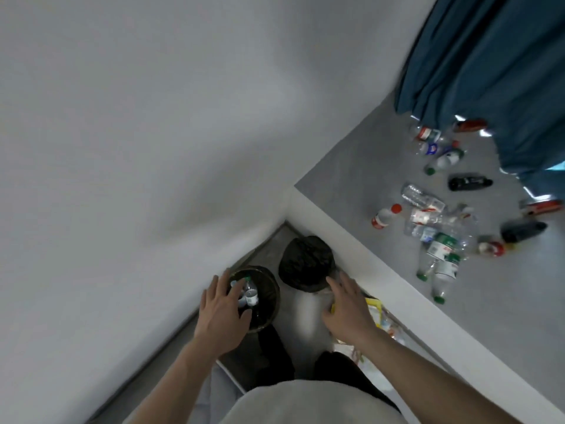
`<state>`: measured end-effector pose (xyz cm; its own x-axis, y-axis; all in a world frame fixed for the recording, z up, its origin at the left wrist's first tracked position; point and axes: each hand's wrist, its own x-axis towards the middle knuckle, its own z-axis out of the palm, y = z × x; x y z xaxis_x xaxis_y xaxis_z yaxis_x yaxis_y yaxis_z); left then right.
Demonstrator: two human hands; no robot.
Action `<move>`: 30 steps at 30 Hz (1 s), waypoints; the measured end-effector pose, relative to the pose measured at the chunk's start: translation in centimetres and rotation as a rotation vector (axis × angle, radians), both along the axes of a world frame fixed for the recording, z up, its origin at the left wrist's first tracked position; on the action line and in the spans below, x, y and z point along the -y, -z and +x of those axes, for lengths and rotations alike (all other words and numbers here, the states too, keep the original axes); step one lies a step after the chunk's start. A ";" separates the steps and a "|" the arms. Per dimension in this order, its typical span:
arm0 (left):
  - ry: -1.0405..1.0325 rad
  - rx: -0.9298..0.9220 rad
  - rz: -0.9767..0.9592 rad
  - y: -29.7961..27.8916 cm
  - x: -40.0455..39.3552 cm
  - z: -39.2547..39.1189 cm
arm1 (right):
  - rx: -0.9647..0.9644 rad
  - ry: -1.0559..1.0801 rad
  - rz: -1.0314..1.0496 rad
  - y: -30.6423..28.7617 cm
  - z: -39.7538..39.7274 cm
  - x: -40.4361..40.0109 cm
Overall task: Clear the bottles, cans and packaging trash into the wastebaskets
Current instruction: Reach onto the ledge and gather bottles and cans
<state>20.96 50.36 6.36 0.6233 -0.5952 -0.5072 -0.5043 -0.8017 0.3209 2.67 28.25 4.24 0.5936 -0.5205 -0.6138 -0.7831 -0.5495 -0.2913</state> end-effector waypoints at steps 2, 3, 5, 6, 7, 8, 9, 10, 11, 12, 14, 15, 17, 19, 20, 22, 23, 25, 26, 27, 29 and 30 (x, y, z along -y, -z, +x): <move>0.052 0.044 -0.010 -2.1 1.2 -0.1 | 0.028 0.044 -0.008 -1.2 -1.9 0.4; 0.073 0.062 -0.018 -3.0 1.9 -0.3 | 0.032 0.053 -0.016 -1.8 -2.8 0.7; 0.110 0.089 -0.036 -4.5 3.2 -0.8 | 0.044 0.083 -0.023 -2.8 -4.6 1.5; 0.130 0.100 -0.038 -5.1 3.9 -1.2 | 0.047 0.108 -0.018 -3.4 -5.5 1.9; 0.153 0.110 -0.035 -5.5 4.6 -1.7 | 0.054 0.133 -0.018 -4.0 -6.4 2.3; 0.175 0.122 -0.032 -5.8 5.3 -2.2 | 0.065 0.153 -0.024 -4.5 -7.4 2.9; 0.193 0.128 -0.029 -6.1 6.0 -2.9 | 0.079 0.167 -0.032 -5.1 -8.6 3.4; 0.206 0.134 -0.029 -6.3 6.8 -3.8 | 0.092 0.181 -0.039 -5.7 -9.9 3.9; 0.215 0.141 -0.033 -6.6 7.6 -4.8 | 0.106 0.189 -0.048 -6.3 -11.3 4.5; 0.225 0.147 -0.036 -7.0 8.4 -5.9 | 0.111 0.195 -0.055 -6.9 -13.0 5.0; 0.254 0.153 -0.046 -7.8 10.2 -8.6 | 0.109 0.198 -0.077 -8.2 -16.5 6.1; 0.275 0.155 -0.051 -8.2 11.1 -10.0 | 0.106 0.202 -0.088 -8.7 -18.4 6.6; 0.315 0.158 -0.066 -9.1 13.1 -13.0 | 0.119 0.241 -0.099 -9.6 -22.0 7.6; 0.355 0.160 -0.082 -9.7 15.1 -15.3 | 0.127 0.288 -0.107 -10.2 -24.8 8.8; 0.380 0.159 -0.085 -10.0 16.2 -16.4 | 0.125 0.310 -0.112 -10.4 -26.2 9.3; 0.432 0.159 -0.092 -10.7 18.1 -18.5 | 0.125 0.354 -0.118 -10.9 -28.6 10.2; 0.457 0.158 -0.098 -11.0 19.0 -19.4 | 0.131 0.375 -0.124 -11.1 -29.6 10.6; 0.493 0.157 -0.112 -11.6 20.3 -20.4 | 0.141 0.409 -0.133 -11.4 -30.8 11.3; 0.526 0.164 -0.118 -12.0 21.3 -21.0 | 0.152 0.442 -0.137 -11.6 -31.7 11.7; 0.557 0.168 -0.122 -12.1 22.2 -21.4 | 0.158 0.470 -0.143 -11.7 -32.5 11.9; 0.621 0.168 -0.118 -12.1 24.0 -22.0 | 0.155 0.525 -0.154 -11.8 -33.8 12.3; 0.655 0.169 -0.117 -12.0 24.9 -22.1 | 0.148 0.553 -0.156 -11.8 -34.4 12.5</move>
<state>-1.16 25.45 18.35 0.1815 -0.9213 -0.3440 -0.9240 -0.2795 0.2611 -31.69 15.77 16.08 0.2822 -0.8545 -0.4362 -0.9225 -0.1169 -0.3678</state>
